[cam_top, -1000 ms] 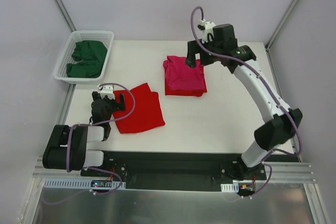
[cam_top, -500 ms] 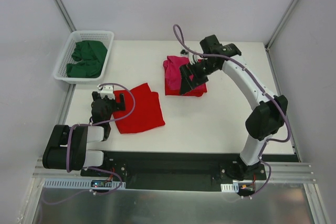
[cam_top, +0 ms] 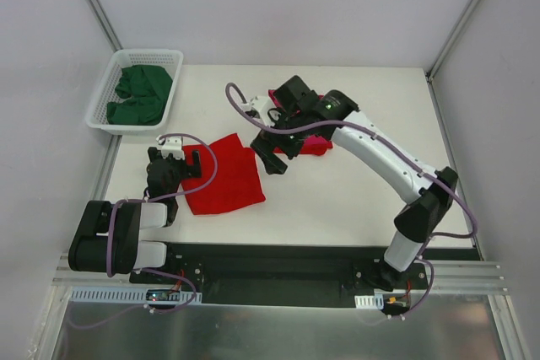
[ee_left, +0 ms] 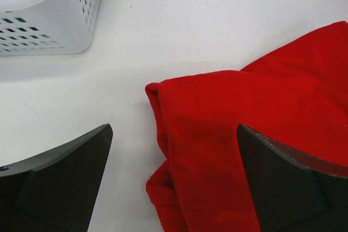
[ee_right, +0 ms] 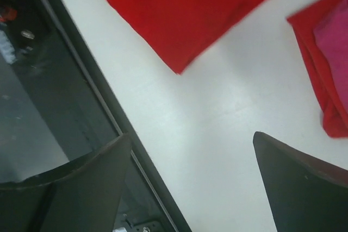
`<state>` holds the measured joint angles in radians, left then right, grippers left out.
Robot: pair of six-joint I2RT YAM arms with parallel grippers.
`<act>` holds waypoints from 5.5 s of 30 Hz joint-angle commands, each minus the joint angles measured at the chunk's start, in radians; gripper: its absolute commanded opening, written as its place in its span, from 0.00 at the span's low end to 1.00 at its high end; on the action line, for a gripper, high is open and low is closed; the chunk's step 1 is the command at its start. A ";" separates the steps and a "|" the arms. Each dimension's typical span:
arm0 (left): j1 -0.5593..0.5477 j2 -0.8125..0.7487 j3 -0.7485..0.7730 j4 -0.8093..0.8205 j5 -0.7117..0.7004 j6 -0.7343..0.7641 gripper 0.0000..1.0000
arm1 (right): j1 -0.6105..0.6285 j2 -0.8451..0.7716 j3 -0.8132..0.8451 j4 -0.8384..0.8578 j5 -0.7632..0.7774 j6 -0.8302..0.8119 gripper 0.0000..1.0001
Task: Fold and stack the t-shirts
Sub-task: Put the neatly folded tshirt into the corner of the board with the right arm
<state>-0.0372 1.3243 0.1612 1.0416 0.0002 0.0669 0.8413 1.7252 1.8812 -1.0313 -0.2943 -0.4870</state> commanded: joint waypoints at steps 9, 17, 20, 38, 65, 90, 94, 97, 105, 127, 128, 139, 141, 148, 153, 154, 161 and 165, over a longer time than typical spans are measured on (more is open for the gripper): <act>0.054 -0.229 0.499 -0.825 0.313 0.018 0.99 | -0.070 0.141 -0.153 0.141 0.226 0.042 0.96; 0.423 -0.205 0.713 -1.313 1.022 -0.095 0.99 | -0.163 0.293 0.114 0.114 -0.117 0.205 0.96; 0.450 -0.151 0.652 -1.353 0.992 -0.041 0.99 | -0.165 0.312 0.038 0.198 -0.178 0.253 0.96; 0.504 0.042 0.757 -1.753 1.198 0.083 0.99 | -0.139 0.238 -0.410 0.658 -0.571 0.484 0.96; 0.543 0.308 0.770 -1.794 1.127 0.025 0.99 | -0.117 0.251 -0.366 0.570 -0.355 0.432 0.96; 0.603 0.171 0.412 -1.239 1.193 -0.282 0.99 | -0.139 0.310 -0.379 0.649 -0.427 0.466 0.96; 0.606 0.133 0.506 -1.361 1.126 -0.213 0.99 | -0.133 0.280 -0.376 0.582 -0.311 0.432 0.96; 0.606 0.101 0.535 -1.400 1.071 -0.200 0.99 | -0.128 0.252 -0.373 0.550 -0.252 0.404 0.96; 0.606 0.162 0.578 -1.493 0.910 -0.208 0.99 | -0.128 0.283 -0.346 0.504 -0.177 0.393 0.96; 0.582 0.343 0.512 -1.433 0.955 -0.286 0.99 | -0.182 0.410 -0.349 0.786 -0.414 0.544 0.96; 0.577 0.343 0.508 -1.430 0.954 -0.286 0.99 | -0.180 0.418 -0.352 0.795 -0.417 0.542 0.96; 0.537 0.406 0.521 -1.378 0.998 -0.279 0.99 | -0.110 0.452 -0.406 0.964 -0.548 0.625 0.96; 0.536 0.406 0.523 -1.376 0.998 -0.276 0.99 | -0.104 0.450 -0.421 0.944 -0.504 0.620 0.96; 0.534 0.389 0.508 -1.374 1.003 -0.246 0.99 | -0.108 0.349 -0.490 0.815 -0.301 0.516 0.96; 0.531 0.400 0.514 -1.376 1.027 -0.240 0.99 | -0.123 0.274 -0.501 0.742 -0.126 0.495 0.96; 0.527 0.398 0.517 -1.376 1.026 -0.240 0.99 | -0.126 0.269 -0.504 0.726 -0.115 0.493 0.96; 0.487 0.434 0.541 -1.374 1.023 -0.217 0.99 | -0.133 0.292 -0.562 0.773 -0.161 0.504 0.96; 0.470 0.460 0.563 -1.376 1.025 -0.211 0.99 | -0.133 0.332 -0.580 0.876 -0.233 0.522 0.96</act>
<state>0.4538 1.7275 0.7166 -0.3462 1.0973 -0.1947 0.7090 2.0144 1.3464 -0.1898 -0.5007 0.0376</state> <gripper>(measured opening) 0.992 0.964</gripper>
